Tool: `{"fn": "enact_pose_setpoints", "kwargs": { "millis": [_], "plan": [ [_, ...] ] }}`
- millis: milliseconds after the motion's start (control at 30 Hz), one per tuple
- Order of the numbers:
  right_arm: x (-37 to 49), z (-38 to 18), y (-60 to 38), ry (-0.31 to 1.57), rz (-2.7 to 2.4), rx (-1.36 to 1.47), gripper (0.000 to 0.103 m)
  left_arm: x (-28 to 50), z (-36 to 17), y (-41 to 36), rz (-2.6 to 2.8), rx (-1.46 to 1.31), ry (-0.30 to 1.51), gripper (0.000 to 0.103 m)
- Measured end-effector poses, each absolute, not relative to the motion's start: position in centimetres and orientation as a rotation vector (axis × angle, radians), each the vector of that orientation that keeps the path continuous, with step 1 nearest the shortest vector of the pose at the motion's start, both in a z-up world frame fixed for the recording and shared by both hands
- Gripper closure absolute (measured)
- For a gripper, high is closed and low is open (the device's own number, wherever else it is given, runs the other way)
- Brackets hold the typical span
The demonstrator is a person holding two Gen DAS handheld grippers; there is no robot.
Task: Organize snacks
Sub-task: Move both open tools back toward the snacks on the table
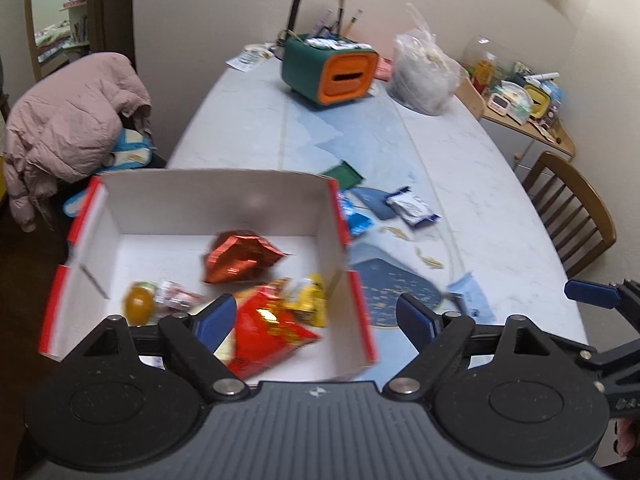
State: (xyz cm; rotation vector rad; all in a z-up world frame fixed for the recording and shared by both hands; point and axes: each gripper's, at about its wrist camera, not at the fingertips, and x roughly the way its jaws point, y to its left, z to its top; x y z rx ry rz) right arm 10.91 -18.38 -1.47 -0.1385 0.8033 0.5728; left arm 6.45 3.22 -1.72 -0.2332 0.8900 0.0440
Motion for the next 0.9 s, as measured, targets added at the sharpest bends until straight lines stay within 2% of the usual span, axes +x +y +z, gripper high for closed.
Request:
{"fn": "enact_pose_setpoints", "kwargs": {
  "millis": [467,800,900],
  "plan": [
    [15.0,-5.8,-29.2,0.852,0.484,-0.159,0.001,13.4,-3.4,-7.6,0.040,-0.208,0.948,0.016],
    [18.4,-9.5,-28.6,0.910,0.643,-0.289,0.007,20.8,-6.7,-10.2,0.112,-0.190,1.067,0.016],
    [19.6,-11.3,-27.6,0.927,0.673,-0.327,0.014,22.7,-7.3,-10.5,0.140,-0.160,1.077,0.016]
  ]
}}
